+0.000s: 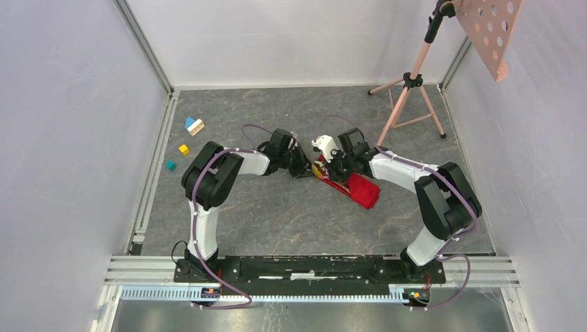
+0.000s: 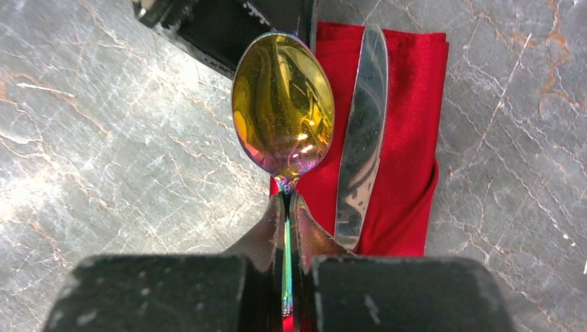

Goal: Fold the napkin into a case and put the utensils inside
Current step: Insert the spoon into the folded napkin, then reset both arms

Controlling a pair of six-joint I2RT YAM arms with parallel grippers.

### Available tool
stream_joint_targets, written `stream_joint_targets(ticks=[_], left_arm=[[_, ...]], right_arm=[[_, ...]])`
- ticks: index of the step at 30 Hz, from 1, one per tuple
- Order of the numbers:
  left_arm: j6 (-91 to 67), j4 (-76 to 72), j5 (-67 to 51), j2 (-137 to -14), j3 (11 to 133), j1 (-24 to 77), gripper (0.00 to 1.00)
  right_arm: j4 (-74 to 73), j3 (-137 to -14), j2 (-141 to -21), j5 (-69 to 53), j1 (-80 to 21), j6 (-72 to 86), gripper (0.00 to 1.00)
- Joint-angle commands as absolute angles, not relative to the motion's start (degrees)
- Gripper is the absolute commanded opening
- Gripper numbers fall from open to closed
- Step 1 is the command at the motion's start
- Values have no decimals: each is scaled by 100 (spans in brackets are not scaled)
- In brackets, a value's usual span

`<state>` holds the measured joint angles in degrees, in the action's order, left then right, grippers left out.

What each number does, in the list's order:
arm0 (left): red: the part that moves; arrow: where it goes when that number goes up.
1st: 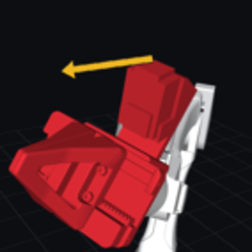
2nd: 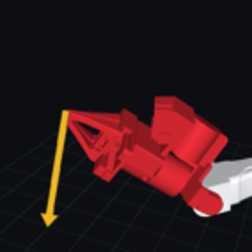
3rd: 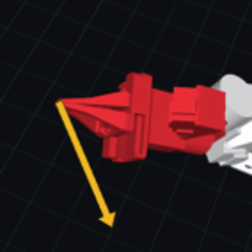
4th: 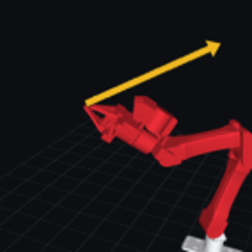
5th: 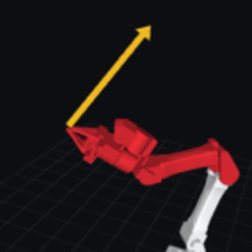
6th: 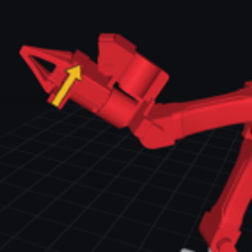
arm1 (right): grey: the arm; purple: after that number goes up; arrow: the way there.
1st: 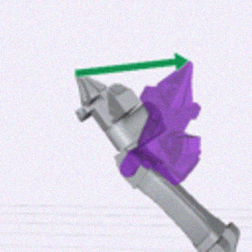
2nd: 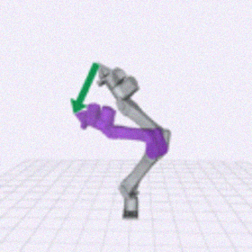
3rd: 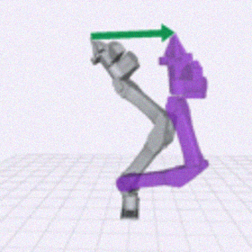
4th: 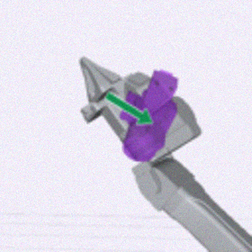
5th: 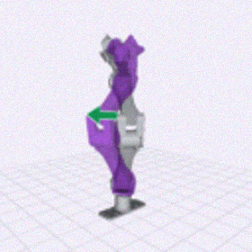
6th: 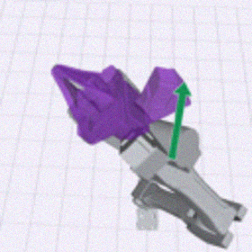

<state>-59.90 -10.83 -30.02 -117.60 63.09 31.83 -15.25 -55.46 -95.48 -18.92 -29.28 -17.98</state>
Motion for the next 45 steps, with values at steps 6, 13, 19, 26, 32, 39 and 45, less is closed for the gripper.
stream_joint_targets(ticks=[6,13,19,26,32,39,45], left_arm=[[-6016,-1178,-2852,-11777,6289,3120,5],[-5785,-917,-2679,-11596,6315,3122,5],[-5552,-665,-2596,-11273,6328,3125,9],[-5348,-332,-2525,-10778,6311,3078,15],[-5134,224,-2143,-10025,6023,2871,19],[-4598,993,-1868,-8277,5528,2667,34],[-3847,2246,-1965,-6192,5847,2669,62]], right_arm=[[-1835,-5624,-9385,-1364,-2977,-2209,1],[-1702,-5582,-9555,-1221,-3004,-2191,1],[-1534,-5588,-9688,-1280,-3053,-2145,12],[-1416,-5620,-9809,-1246,-3146,-2079,17],[-1193,-5549,-9484,-1113,-3182,-1840,32],[-1536,-5670,-8157,-1034,-3340,-1295,54],[-1892,-5542,-5694,-1061,-3384,-369,94]])
